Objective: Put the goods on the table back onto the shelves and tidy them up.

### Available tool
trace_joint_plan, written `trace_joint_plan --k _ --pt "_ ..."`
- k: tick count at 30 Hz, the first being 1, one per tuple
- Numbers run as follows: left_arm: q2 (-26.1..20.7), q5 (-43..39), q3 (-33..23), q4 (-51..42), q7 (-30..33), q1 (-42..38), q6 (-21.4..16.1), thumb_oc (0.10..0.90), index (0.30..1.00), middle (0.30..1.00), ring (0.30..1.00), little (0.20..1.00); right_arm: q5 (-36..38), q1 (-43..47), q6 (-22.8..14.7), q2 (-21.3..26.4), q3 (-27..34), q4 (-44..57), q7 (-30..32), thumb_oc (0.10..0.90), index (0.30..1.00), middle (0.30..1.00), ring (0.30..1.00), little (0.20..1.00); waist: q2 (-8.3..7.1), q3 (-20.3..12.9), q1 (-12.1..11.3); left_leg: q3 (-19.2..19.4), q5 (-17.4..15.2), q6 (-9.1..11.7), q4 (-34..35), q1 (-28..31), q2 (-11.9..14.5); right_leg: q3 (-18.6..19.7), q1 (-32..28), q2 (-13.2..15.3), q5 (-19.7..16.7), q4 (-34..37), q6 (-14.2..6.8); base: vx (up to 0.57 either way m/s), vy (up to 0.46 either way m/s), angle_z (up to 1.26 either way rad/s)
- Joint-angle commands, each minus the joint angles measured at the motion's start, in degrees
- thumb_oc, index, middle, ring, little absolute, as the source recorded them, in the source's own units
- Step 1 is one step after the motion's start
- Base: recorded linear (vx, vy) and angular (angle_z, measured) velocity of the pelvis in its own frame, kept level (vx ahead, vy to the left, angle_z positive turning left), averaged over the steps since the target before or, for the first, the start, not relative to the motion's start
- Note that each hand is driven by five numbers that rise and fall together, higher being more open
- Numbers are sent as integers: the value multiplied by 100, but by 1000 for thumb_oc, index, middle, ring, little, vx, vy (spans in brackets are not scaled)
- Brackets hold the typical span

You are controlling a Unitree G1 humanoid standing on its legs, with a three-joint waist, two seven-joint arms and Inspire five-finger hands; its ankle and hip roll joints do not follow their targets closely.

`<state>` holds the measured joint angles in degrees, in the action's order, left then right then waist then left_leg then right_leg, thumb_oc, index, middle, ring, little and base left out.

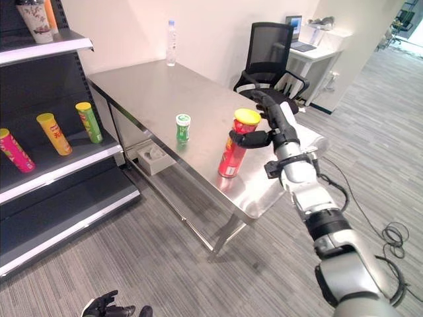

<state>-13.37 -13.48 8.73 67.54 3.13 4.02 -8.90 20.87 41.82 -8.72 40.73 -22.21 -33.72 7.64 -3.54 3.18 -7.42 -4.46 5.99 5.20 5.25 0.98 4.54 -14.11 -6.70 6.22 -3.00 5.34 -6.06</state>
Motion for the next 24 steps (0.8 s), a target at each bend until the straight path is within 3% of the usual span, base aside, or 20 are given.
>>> trace_joint_plan --k 1,13,14,15,24 --pt "-310 -64 397 333 47 -134 -173 800 900 900 900 900 156 1291 -345 89 -61 -247 72 800 900 900 900 900 -171 -102 -215 -15 -752 -202 -25 220 -134 234 -4 397 74 -34 -331 0 0 0" --pt "-311 -191 393 351 33 -107 -151 800 900 900 900 900 648 1489 -293 -161 -148 -521 -38 800 900 900 900 900 -180 -68 -271 -47 -736 -192 -25 179 -152 216 25 392 77 -34 -328 0 1 3" --pt "-311 -191 393 351 33 -108 -151 800 900 900 900 900 649 1491 -293 -161 -149 -522 -39 584 575 575 575 575 -180 -68 -270 -46 -736 -192 -25 178 -152 216 26 392 77 -34 -328 0 0 0" --pt "-309 -207 390 347 25 -109 -138 800 900 900 900 900 664 1499 -264 -188 -169 -535 -52 400 300 300 300 300 -183 -66 -265 -44 -737 -191 -25 180 -153 223 28 390 71 -34 -327 0 0 0" --pt "-324 -217 395 343 29 -136 -119 800 900 900 900 900 627 1591 -166 -150 -311 -622 -119 400 300 300 300 300 -199 -67 -204 -7 -755 -203 -25 208 -151 273 33 383 64 -34 -323 0 0 0"
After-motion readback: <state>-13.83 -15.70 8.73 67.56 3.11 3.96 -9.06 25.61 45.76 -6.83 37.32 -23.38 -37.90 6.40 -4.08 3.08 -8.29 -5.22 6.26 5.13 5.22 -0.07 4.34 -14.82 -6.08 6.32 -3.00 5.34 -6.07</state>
